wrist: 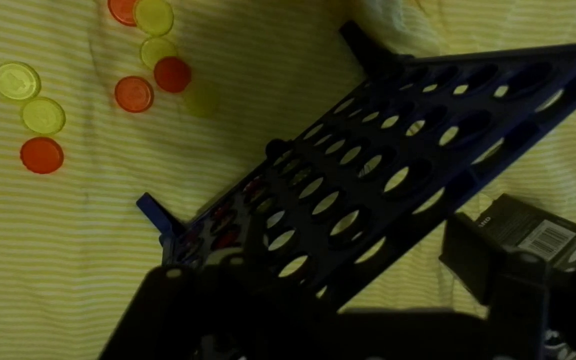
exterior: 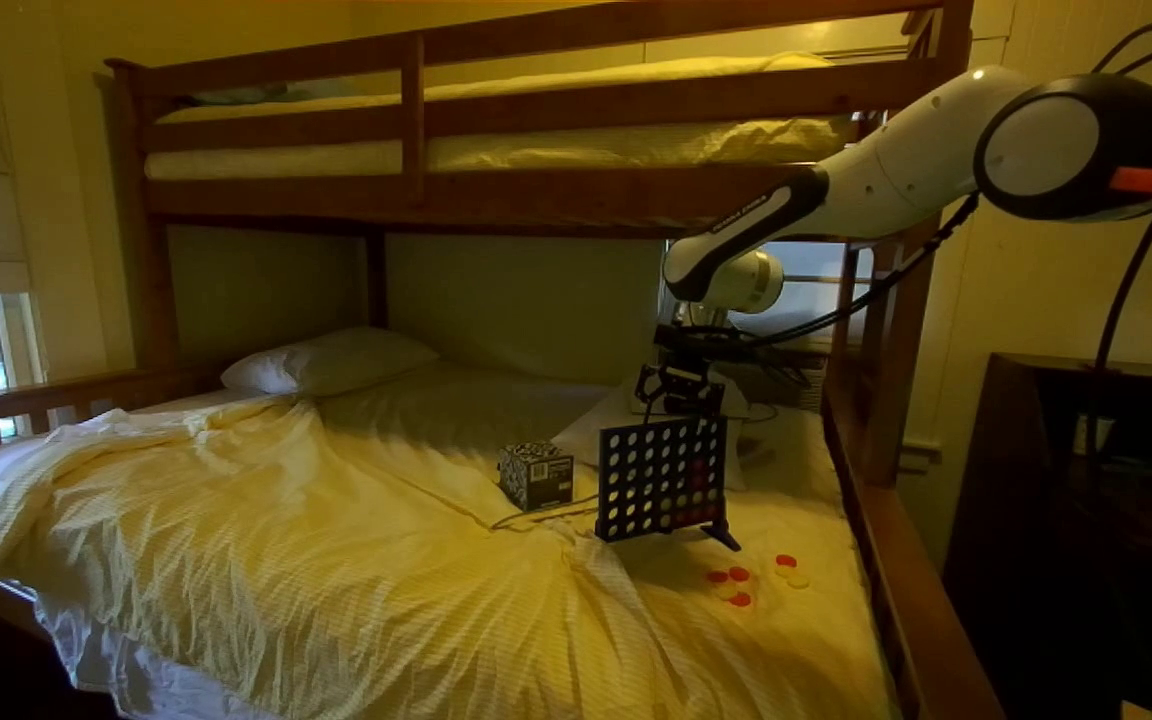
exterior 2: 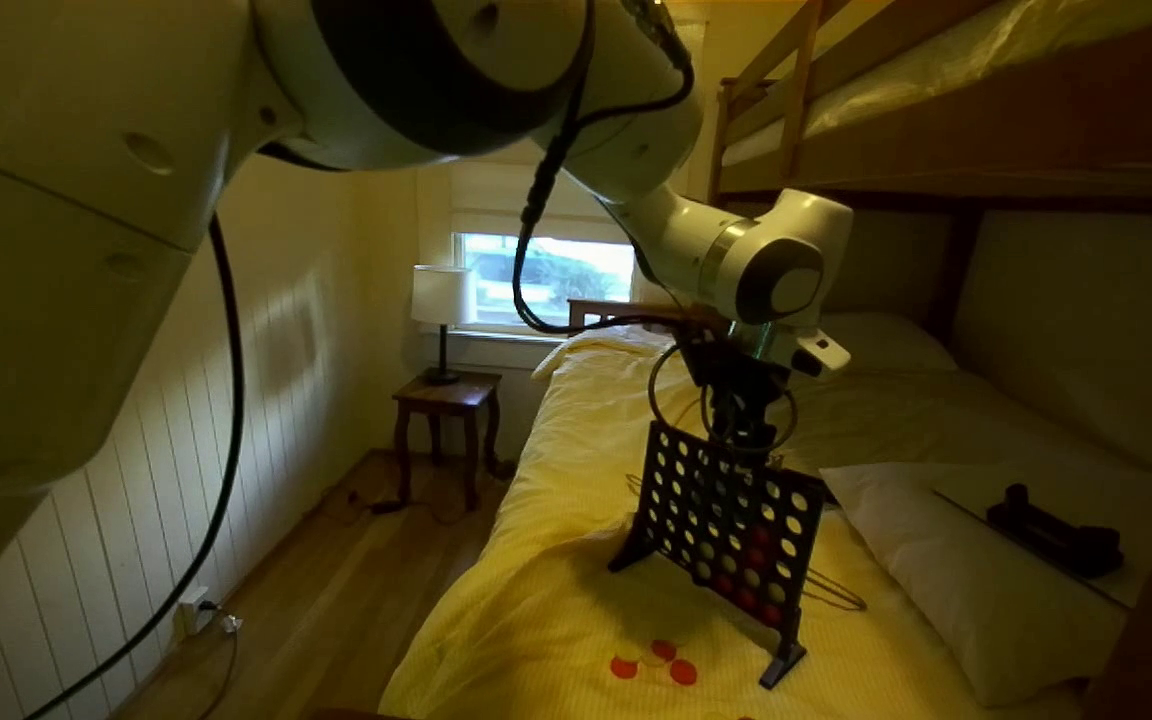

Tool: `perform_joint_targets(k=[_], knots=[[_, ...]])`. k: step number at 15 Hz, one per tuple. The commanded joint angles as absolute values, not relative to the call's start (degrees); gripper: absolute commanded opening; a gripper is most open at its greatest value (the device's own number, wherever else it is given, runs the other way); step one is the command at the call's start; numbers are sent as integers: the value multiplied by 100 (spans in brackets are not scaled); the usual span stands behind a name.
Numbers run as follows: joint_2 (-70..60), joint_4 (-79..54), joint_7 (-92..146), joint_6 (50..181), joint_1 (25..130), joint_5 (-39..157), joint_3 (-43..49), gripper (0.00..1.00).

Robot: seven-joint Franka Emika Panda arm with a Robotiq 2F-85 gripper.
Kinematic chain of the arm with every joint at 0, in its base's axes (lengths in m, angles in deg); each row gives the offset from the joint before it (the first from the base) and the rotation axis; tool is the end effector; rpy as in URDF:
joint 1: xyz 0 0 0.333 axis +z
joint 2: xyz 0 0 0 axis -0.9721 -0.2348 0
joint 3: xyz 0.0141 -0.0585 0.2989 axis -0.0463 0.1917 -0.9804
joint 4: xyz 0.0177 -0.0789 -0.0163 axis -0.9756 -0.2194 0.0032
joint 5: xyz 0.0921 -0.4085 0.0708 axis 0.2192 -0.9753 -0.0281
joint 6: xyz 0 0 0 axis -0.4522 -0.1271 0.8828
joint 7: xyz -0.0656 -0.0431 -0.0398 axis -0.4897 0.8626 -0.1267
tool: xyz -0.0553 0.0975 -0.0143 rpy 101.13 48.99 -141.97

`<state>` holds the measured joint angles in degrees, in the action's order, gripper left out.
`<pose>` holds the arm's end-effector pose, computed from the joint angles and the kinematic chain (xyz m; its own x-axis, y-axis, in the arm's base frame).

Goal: Rotate the token holder 180 degrees

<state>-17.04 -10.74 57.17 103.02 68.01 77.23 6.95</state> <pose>0.6931 -0.1773 0.3241 0.5351 -0.8427 -0.0602 -0.8381 -0.5205 -0.1632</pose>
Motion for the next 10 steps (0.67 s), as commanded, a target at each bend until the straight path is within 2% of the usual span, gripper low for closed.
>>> perform_joint_targets(k=[1,4,7,10], knots=[[-1965,-712,5794,10141,6826,7787,703,59],[-2083,-573,5819,10072,6842,7759,709,36],[-2169,-414,5862,9952,6829,7765,709,18],[-2201,-326,5873,9849,6791,7812,684,13]])
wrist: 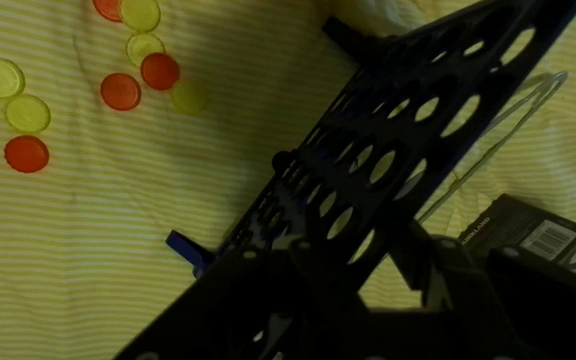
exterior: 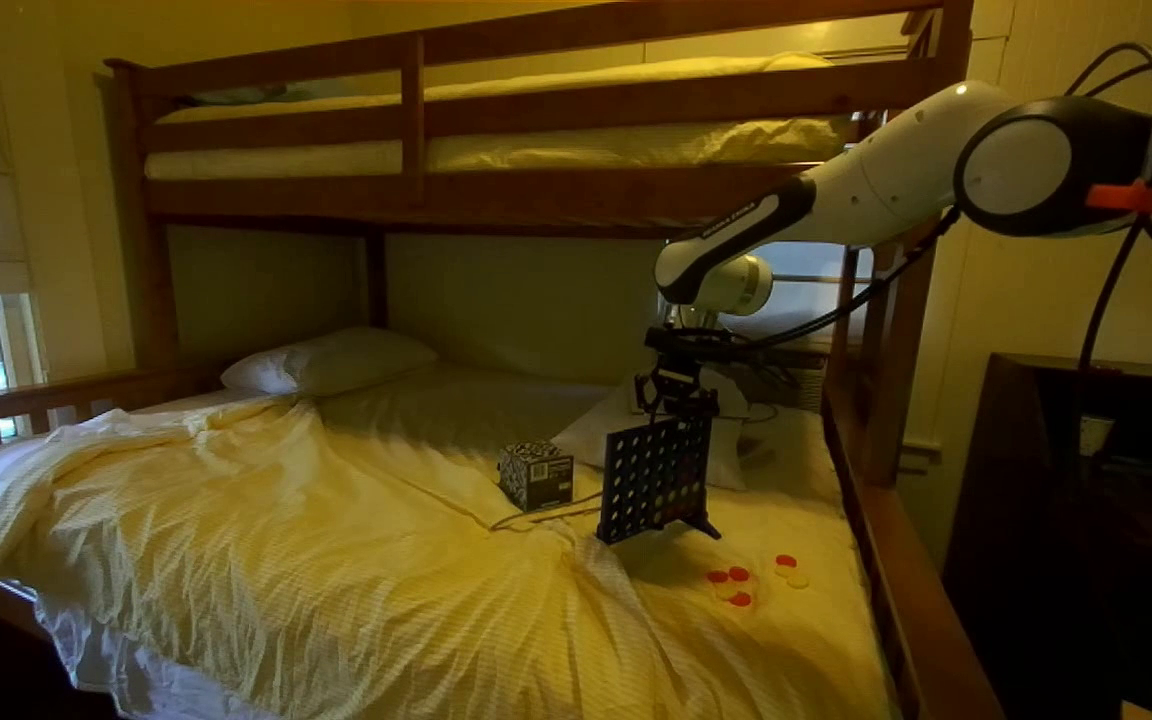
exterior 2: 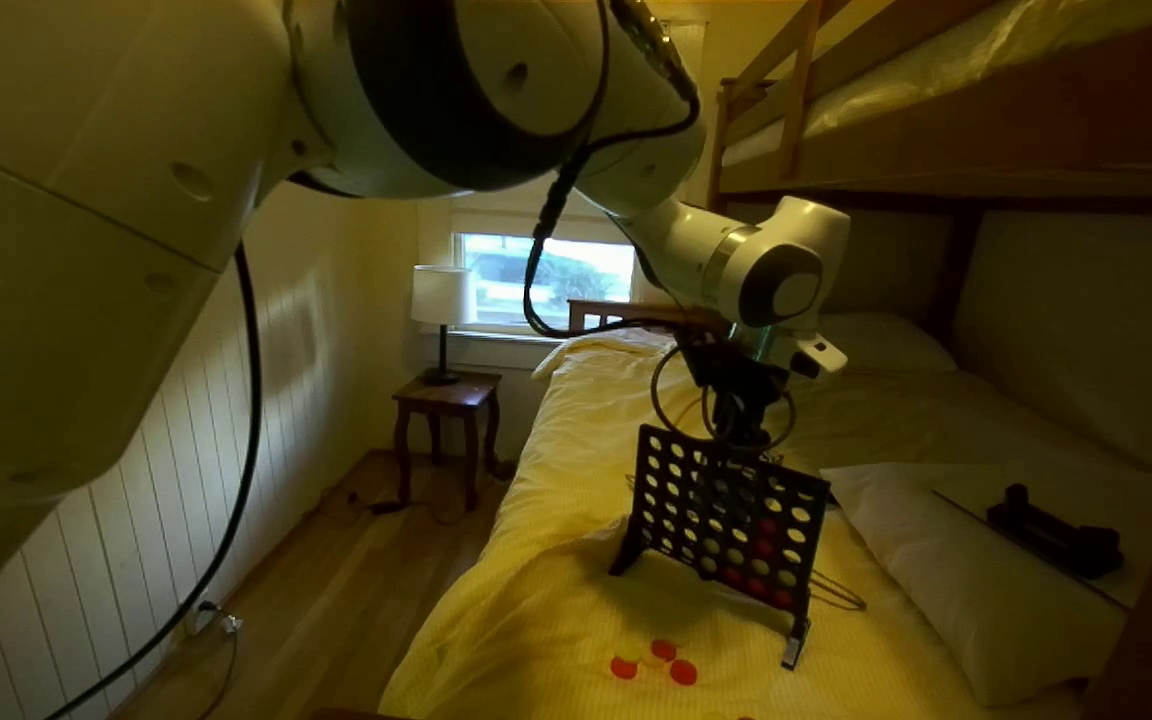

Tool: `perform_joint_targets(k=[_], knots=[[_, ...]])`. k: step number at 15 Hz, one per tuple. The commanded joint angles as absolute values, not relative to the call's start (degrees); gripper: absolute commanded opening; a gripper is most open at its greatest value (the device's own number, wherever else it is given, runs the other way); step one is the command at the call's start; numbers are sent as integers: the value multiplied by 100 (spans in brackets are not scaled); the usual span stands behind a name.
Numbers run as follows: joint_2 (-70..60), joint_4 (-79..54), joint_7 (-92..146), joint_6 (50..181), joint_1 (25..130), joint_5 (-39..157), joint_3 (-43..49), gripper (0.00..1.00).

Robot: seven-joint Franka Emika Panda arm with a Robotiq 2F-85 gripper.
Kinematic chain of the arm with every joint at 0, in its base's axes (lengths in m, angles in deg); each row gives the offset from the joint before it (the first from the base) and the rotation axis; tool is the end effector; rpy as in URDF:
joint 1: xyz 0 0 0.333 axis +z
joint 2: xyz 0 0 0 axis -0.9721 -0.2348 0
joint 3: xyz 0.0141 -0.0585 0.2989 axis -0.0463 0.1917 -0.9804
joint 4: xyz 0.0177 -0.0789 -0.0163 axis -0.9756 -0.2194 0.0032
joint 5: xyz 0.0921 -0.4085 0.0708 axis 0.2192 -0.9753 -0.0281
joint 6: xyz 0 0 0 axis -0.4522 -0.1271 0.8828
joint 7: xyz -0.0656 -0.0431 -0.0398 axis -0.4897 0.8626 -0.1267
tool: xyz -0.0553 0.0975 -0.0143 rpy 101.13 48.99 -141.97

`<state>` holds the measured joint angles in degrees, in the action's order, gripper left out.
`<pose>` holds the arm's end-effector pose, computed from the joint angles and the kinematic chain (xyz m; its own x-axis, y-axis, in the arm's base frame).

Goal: Rotate the token holder 180 degrees

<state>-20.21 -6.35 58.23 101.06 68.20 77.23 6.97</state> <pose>0.7077 -0.1753 0.3194 0.5305 -0.8448 -0.0702 -0.8426 -0.5165 -0.1521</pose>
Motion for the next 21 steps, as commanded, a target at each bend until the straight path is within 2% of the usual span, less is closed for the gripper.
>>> perform_joint_targets(k=[1,2,4,6,7,13,21], knots=[[-2205,-303,5840,9777,6771,7830,672,9],[-2202,-280,5811,9699,6755,7839,663,3],[-2131,-291,5639,9513,6724,7818,639,5],[-2032,-324,5472,9352,6686,7844,603,1],[-1957,-362,5391,9303,6691,7806,606,4],[-1676,-371,4883,8812,6775,7520,698,4],[-1198,-466,4337,8251,7350,5480,800,4]])
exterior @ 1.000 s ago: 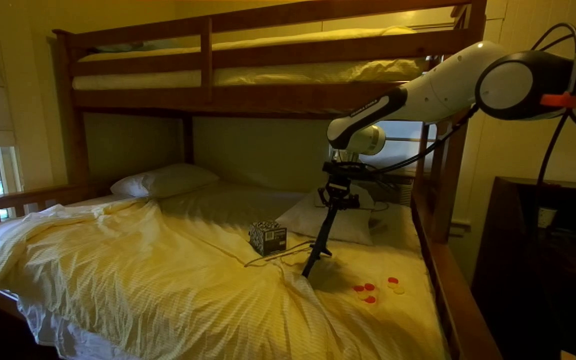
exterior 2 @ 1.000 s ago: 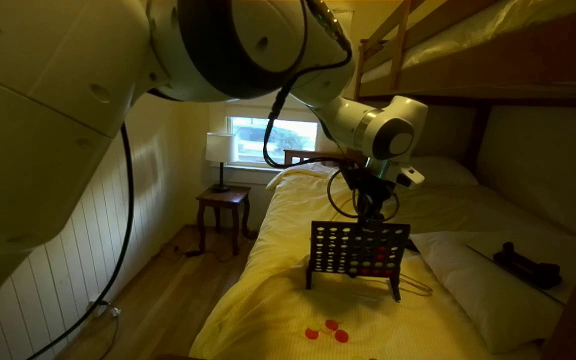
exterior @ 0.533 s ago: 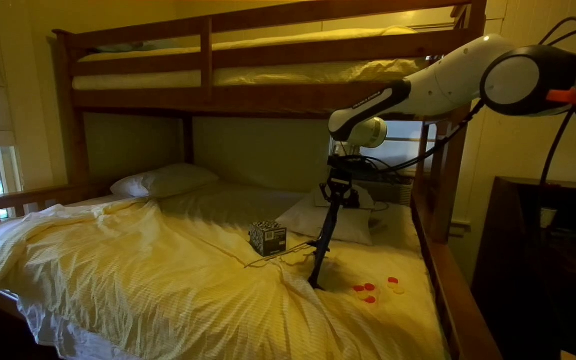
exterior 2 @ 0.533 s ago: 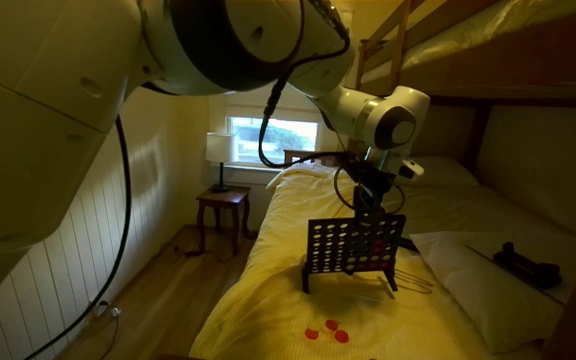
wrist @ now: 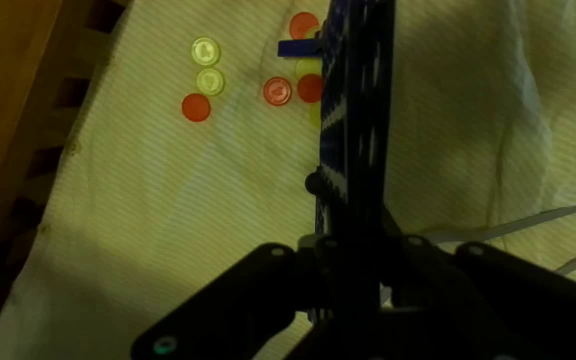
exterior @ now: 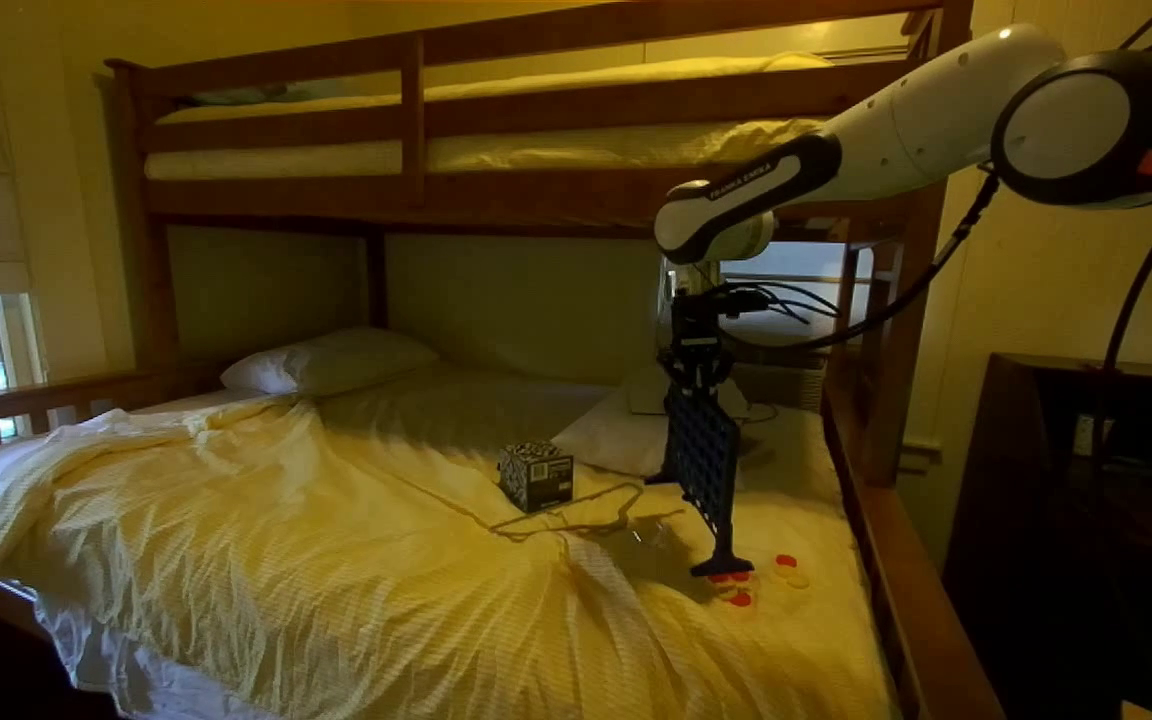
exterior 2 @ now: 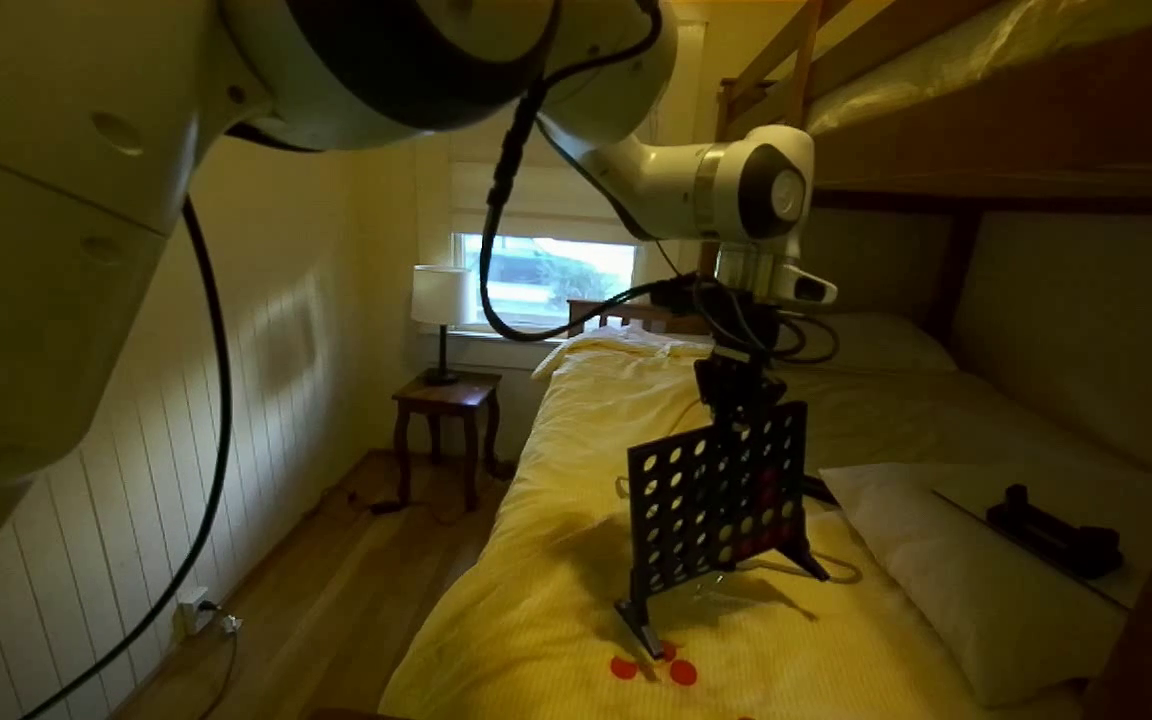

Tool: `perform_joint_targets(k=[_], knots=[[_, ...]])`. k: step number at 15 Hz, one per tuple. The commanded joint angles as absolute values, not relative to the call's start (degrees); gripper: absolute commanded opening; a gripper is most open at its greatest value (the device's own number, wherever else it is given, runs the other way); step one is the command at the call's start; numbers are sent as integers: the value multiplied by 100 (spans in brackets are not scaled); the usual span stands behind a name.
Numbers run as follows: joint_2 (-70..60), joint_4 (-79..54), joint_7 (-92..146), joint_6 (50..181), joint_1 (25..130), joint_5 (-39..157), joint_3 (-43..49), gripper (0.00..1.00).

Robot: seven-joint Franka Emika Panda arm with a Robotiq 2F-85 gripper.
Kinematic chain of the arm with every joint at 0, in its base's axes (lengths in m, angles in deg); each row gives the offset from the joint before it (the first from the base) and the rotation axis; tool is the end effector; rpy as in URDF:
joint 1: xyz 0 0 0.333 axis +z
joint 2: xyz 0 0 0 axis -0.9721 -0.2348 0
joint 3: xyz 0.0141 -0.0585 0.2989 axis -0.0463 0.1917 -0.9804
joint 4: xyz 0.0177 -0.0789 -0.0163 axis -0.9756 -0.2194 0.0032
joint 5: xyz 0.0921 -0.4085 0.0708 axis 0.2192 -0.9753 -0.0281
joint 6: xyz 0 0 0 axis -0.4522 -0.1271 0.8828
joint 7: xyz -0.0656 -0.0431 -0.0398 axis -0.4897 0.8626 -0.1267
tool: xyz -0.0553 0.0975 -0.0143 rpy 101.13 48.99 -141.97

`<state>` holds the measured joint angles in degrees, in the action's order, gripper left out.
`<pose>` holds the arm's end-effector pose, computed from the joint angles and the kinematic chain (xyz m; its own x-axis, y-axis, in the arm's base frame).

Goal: Rotate the token holder 180 degrees

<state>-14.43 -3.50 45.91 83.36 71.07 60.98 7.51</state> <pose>0.6830 -0.1548 0.3899 0.7991 -0.5960 -0.0784 -0.5861 -0.8014 0.1192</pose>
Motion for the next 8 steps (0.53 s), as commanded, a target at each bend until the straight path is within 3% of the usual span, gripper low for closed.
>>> perform_joint_targets(k=[1,8], knots=[[-1173,-479,4209,8288,7401,5285,775,4],[-1148,-529,2738,8379,7533,4396,581,4]])
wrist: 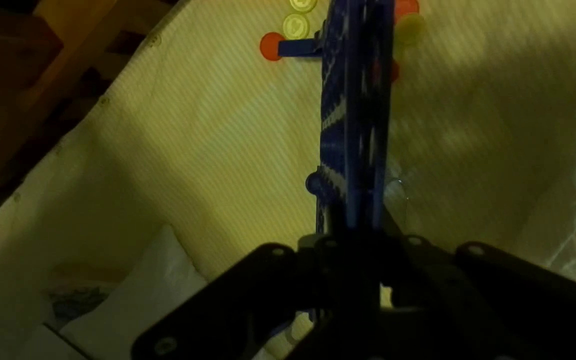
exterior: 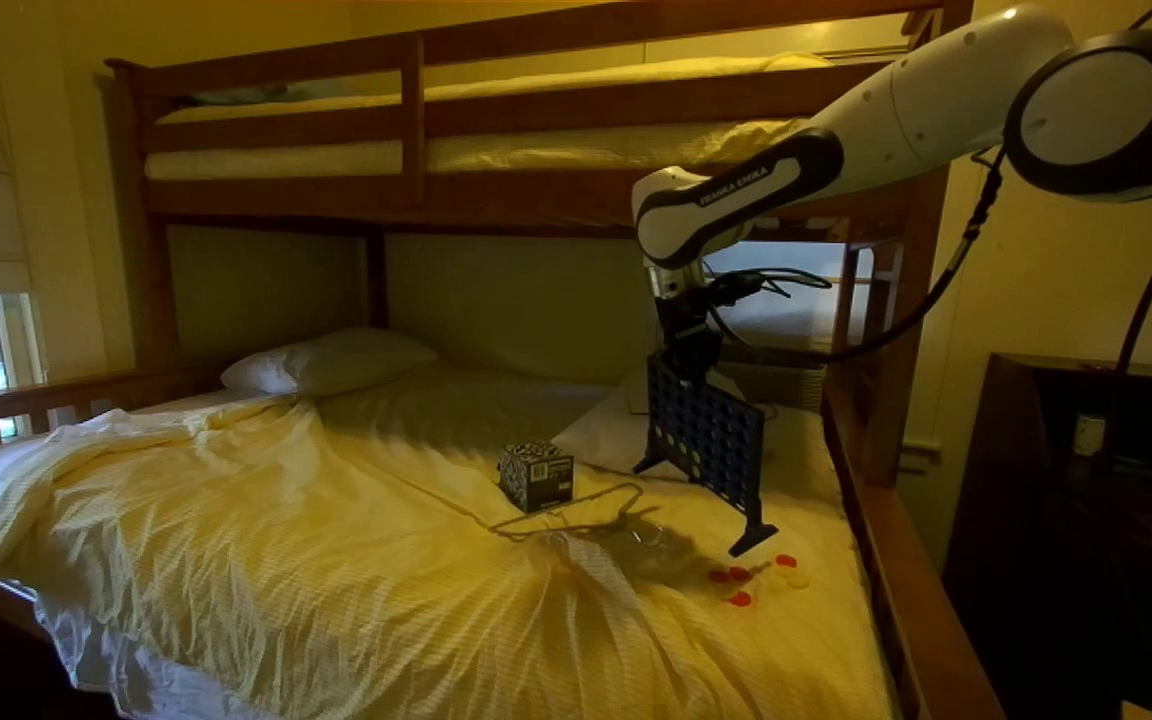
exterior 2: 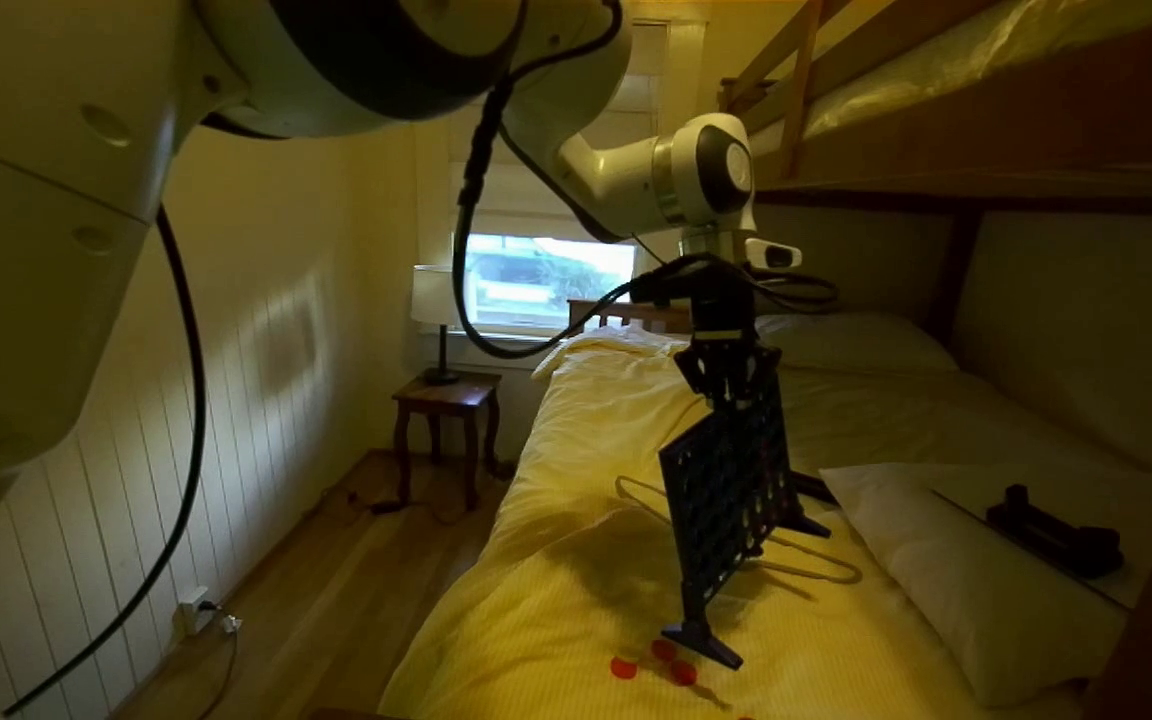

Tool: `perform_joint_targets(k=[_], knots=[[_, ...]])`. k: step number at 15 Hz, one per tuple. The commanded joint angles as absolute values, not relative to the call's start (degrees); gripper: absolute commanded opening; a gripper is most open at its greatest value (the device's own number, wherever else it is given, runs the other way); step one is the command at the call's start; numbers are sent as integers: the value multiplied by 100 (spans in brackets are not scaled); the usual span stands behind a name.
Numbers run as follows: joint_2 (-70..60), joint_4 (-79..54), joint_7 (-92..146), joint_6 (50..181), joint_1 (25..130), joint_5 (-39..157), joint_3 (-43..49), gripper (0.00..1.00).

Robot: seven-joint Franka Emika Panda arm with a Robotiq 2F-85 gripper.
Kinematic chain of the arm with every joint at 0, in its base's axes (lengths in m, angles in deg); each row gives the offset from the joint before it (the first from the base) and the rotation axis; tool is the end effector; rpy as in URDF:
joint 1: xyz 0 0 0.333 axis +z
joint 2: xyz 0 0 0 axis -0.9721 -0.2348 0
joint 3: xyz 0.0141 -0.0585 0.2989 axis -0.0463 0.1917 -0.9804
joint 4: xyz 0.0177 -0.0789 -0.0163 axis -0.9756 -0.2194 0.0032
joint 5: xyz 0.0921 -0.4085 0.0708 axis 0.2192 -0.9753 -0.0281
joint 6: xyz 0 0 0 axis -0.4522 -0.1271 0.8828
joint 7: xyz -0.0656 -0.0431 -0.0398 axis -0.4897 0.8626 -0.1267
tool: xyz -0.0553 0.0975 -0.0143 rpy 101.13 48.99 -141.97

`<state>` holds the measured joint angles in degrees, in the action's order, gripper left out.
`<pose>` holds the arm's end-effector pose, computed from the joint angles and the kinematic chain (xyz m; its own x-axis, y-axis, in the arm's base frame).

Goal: Rotate the token holder 180 degrees

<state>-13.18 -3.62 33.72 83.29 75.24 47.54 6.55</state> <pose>0.6900 -0.1156 0.4072 0.9593 -0.2774 -0.0527 -0.2493 -0.9198 0.3029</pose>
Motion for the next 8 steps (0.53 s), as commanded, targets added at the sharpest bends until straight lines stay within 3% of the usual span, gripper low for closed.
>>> perform_joint_targets(k=[1,8], knots=[[-1126,-571,2501,8431,7526,4293,559,4],[-1023,-815,650,8797,7417,3911,411,4]])
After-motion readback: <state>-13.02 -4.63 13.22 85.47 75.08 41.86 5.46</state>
